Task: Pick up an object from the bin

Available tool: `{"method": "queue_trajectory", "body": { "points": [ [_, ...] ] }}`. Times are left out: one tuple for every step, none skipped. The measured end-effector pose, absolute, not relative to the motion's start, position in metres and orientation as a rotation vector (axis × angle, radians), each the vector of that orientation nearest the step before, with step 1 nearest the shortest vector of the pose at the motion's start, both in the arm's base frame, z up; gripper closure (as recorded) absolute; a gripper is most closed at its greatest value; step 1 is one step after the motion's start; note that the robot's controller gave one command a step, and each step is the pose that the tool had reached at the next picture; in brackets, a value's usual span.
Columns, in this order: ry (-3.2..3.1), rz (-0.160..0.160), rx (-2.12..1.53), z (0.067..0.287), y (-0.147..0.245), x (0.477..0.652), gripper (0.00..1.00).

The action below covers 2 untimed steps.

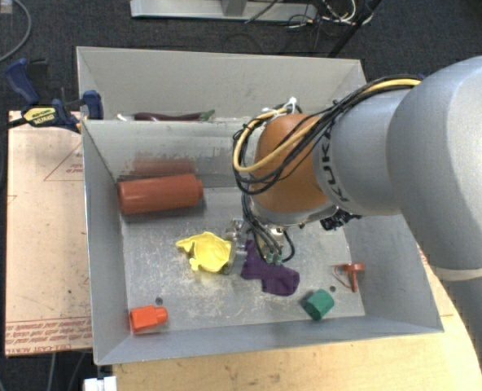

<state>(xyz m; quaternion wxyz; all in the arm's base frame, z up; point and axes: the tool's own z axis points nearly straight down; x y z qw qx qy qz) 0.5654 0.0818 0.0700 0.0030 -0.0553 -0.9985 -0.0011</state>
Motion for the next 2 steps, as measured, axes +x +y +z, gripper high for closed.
{"method": "queue_trajectory", "body": {
  "points": [
    [-3.135, -0.006, -0.215, 0.2262, 0.0755, 0.5529, 1.0],
    [-3.131, -0.005, -0.215, 0.2242, 0.0754, 0.5519, 1.0]
  ]
}}
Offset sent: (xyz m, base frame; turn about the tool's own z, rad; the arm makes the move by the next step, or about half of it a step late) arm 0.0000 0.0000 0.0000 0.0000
